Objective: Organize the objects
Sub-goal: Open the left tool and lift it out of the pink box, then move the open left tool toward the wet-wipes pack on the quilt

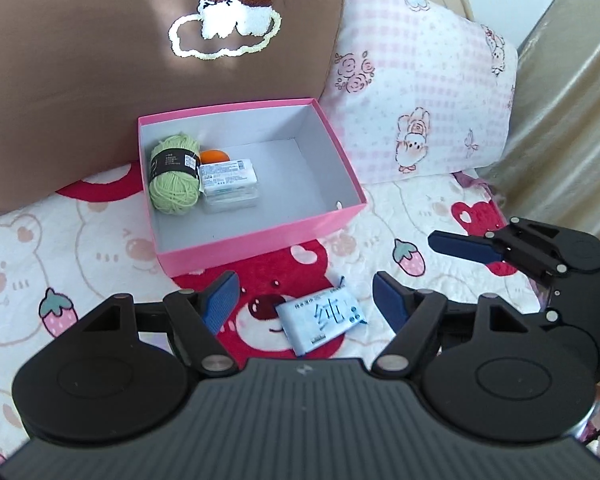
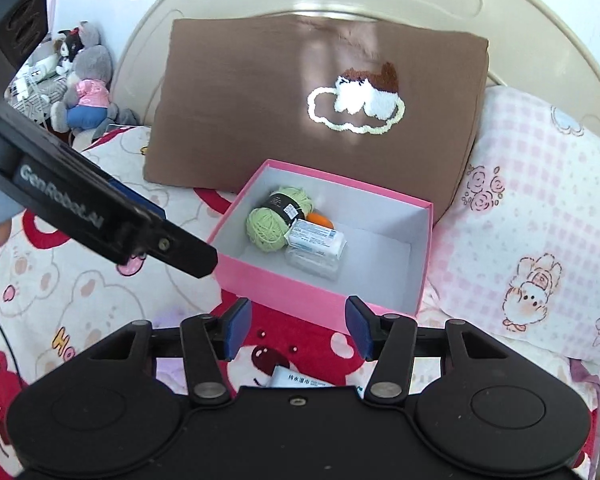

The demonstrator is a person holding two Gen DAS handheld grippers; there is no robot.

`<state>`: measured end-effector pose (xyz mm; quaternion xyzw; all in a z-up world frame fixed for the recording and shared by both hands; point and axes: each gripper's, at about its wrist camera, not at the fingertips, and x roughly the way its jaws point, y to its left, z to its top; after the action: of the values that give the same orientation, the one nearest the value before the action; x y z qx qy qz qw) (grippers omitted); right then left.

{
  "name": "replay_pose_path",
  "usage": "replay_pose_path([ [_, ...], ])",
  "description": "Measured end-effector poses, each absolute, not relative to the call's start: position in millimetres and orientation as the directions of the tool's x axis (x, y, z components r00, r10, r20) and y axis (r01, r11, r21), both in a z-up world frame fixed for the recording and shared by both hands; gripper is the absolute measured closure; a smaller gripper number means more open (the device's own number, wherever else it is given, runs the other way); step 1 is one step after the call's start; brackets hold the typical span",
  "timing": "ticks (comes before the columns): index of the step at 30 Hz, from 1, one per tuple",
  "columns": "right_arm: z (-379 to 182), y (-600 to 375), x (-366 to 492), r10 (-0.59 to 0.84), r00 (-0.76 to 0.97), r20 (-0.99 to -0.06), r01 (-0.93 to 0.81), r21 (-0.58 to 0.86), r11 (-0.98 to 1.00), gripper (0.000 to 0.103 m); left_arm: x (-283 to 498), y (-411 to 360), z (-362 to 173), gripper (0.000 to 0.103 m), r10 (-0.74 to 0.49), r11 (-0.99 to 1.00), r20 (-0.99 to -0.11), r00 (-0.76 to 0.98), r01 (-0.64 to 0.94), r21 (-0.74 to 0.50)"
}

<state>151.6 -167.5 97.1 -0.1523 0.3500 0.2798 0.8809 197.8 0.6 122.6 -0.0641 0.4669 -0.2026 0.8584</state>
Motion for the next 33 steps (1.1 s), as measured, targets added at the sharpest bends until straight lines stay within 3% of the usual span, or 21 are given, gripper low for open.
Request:
replay_pose_path([
  [8,110,-186,123,0.417,0.597,-0.685,-0.596,-0.031,0.802,0.036,164,0,127,0.03,-0.386,0.915,-0.794,0.47,0.3,-0.268],
  [12,113,-192,109,0.446,0.586,-0.677,-0.62,-0.021,0.784,0.015,148,4,123,0.029,-0.424,0.896,-0.795,0.434,0.329,-0.298],
  [13,113,-193,106,0.445,0.589,-0.675,-0.622,-0.027,0.782,0.014,143,4,123,0.029,-0.435,0.89,-0.791,0.431,0.341,-0.303],
  [23,113,-211,83,0.444,0.599,-0.667,-0.61,-0.02,0.792,0.013,110,9,114,0.023,-0.423,0.891,-0.799,0.426,0.353,-0.284],
  [33,101,-223,70,0.469,0.589,-0.658,-0.617,0.009,0.787,0.013,94,8,97,0.003,-0.416,0.89,-0.819,0.395,0.364,-0.276],
])
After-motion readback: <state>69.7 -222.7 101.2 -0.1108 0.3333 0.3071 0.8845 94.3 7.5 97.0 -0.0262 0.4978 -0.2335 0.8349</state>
